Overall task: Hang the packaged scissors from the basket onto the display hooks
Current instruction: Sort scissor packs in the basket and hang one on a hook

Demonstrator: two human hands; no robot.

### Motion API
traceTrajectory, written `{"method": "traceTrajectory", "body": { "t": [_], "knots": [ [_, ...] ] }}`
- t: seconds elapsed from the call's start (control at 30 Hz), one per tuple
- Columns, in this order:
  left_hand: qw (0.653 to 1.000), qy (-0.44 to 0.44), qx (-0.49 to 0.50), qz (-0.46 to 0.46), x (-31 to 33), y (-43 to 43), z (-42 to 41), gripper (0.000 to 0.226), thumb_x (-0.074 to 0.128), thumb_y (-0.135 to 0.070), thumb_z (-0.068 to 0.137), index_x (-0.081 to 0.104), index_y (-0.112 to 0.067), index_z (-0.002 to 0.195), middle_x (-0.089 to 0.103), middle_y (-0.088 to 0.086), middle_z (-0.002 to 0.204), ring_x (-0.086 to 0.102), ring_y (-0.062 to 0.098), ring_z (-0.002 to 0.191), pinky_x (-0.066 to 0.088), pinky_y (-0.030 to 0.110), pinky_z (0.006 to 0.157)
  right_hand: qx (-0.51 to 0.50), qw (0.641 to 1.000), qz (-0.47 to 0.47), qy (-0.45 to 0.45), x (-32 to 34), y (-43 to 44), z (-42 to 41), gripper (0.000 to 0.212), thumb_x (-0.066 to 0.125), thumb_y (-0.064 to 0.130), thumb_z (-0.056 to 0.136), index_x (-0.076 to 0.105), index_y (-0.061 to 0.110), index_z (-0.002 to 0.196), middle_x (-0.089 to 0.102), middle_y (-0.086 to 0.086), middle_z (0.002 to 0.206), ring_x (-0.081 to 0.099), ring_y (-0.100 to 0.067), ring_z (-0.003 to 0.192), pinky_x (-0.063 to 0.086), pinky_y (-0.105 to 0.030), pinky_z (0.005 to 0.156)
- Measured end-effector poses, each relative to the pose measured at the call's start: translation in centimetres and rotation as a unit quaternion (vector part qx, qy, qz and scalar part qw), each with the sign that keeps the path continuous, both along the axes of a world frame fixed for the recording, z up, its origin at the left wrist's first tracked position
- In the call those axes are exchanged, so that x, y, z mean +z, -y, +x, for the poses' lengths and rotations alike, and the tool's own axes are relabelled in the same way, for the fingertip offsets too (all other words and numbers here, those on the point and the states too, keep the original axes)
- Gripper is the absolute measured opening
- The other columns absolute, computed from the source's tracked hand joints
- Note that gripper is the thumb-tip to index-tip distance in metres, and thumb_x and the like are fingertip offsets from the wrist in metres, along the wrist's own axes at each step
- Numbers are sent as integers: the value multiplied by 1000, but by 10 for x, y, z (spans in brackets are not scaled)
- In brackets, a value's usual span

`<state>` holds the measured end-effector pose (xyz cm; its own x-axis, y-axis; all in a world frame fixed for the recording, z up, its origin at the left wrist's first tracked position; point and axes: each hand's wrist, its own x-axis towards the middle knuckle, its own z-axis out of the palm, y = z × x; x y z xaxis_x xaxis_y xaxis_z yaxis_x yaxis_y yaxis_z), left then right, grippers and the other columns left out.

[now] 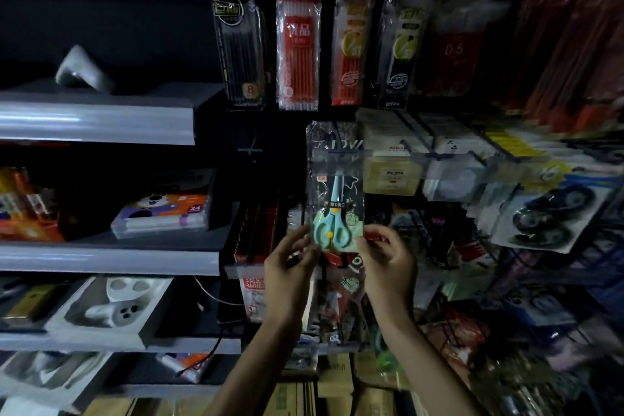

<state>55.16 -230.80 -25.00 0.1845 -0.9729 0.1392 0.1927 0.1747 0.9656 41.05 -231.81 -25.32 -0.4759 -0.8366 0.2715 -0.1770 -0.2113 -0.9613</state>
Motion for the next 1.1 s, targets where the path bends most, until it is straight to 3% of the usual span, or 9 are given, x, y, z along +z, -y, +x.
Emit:
{"method": "traceTrajectory", "body": {
  "t": [0.2, 0.3, 0.4, 0.47, 0.63, 0.8, 0.9, 1.0, 1.1],
  "knots": [
    [998, -31, -42, 26, 1, 9, 1, 49, 64, 1, 99, 65, -30, 137, 63, 14, 97, 72, 21, 93, 62, 26, 83, -11, 999, 6, 31, 8, 20, 6, 13, 73, 11, 92, 73, 19, 102, 74, 7, 91, 70, -1, 81, 52, -13, 66],
    [999, -29, -36, 28, 0, 21, 3, 51, 64, 1, 99, 63, -32, 137, 63, 8, 97, 68, 17, 90, 61, 29, 88, -11, 999, 35, 29, 8, 34, 6, 9, 75, 17, 91, 71, 21, 98, 75, 7, 89, 71, -5, 80, 54, -21, 68],
    [999, -28, -32, 31, 3, 28, 3, 46, 62, 0, 101, 64, -32, 135, 72, 3, 111, 72, 18, 97, 58, 26, 82, -20, 998, 56, 30, 11, 49, 6, 10, 77, 19, 88, 70, 25, 86, 75, 8, 80, 71, -9, 75, 55, -32, 70],
    [999, -28, -32, 28, 5, 31, 2, 40, 62, -2, 102, 65, -33, 127, 73, -1, 119, 74, 15, 105, 59, 23, 82, -19, 997, 57, 38, 15, 58, 6, 17, 77, 13, 88, 67, 26, 82, 72, 7, 78, 69, -11, 74, 54, -30, 68],
    [998, 4, -16, 54, 1, 46, 1, 39, 65, -6, 101, 66, -21, 137, 72, -7, 128, 69, 13, 119, 57, 39, 104, -21, 996, 73, 41, 20, 79, 7, 25, 78, 9, 85, 65, 28, 75, 70, 6, 78, 67, -11, 73, 49, -27, 67],
    [999, 10, -7, 53, 3, 57, -1, 38, 64, -6, 101, 65, -18, 137, 73, -4, 126, 70, 11, 114, 58, 27, 91, -33, 993, 107, 35, 26, 90, 7, 22, 77, 17, 86, 65, 31, 73, 70, 10, 78, 67, -10, 73, 49, -25, 63],
    [998, 25, -3, 59, -1, 62, -4, 37, 62, -8, 103, 64, -20, 139, 73, -2, 127, 70, 11, 113, 58, 29, 94, -30, 991, 124, 29, 26, 95, 7, 22, 76, 19, 85, 66, 32, 71, 72, 10, 78, 69, -12, 74, 51, -27, 65],
    [997, 30, -2, 71, -4, 65, -5, 39, 62, -8, 103, 62, -18, 141, 72, -1, 127, 71, 11, 110, 57, 32, 93, 1, 989, 148, 27, 21, 98, 3, 13, 75, 14, 87, 74, 27, 89, 73, 7, 84, 69, -10, 74, 51, -23, 63],
    [996, 37, 0, 79, -4, 71, -2, 44, 64, -6, 101, 59, -11, 145, 70, 2, 130, 71, 13, 110, 58, 34, 94, 34, 986, 162, 23, 19, 99, -2, 21, 77, 11, 87, 75, 14, 108, 74, 1, 97, 69, -12, 86, 50, -21, 71]
  ]
}}
